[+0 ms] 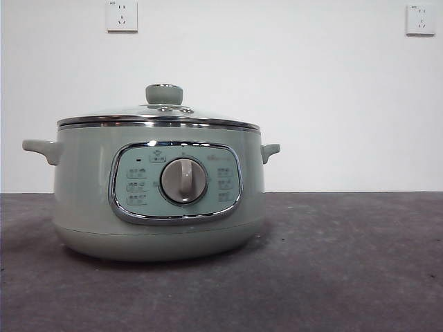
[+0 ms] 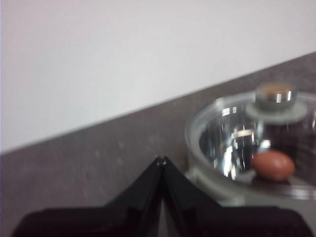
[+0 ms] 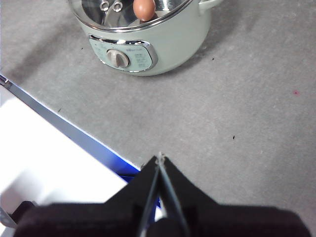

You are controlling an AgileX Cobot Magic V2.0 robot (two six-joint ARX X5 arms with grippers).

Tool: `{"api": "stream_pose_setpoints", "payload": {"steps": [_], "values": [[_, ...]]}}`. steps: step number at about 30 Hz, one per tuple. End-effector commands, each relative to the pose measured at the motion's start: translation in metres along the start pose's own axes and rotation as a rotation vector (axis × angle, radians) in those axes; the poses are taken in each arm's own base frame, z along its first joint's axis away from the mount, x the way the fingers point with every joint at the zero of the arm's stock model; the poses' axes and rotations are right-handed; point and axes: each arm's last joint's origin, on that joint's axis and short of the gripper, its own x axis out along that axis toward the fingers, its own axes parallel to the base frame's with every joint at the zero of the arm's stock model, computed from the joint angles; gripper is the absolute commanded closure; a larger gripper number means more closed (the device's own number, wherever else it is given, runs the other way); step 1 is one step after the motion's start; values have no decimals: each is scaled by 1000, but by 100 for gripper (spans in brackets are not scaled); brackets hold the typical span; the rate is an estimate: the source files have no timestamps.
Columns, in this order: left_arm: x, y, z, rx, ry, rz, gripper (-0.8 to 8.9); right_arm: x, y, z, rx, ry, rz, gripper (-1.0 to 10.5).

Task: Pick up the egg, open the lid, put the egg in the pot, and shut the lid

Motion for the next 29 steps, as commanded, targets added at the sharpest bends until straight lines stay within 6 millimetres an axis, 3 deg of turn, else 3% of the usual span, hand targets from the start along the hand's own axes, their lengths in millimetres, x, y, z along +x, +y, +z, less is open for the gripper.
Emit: {"api": "stream_pose_setpoints", "payload": {"steps": [1, 6, 14, 29], "values": [[0, -4, -24, -39, 10, 7, 817, 2, 0, -1, 10, 5, -2, 945], [-2, -9, -57, -90, 32, 58, 817, 2, 0, -1, 10, 5, -2, 946], [-4, -14, -84, -141, 28, 79, 817, 2, 0, -1, 10, 5, -2, 945], [-3, -15, -90, -159, 101, 69, 817, 2, -1, 0, 9, 0, -38, 946]]}}
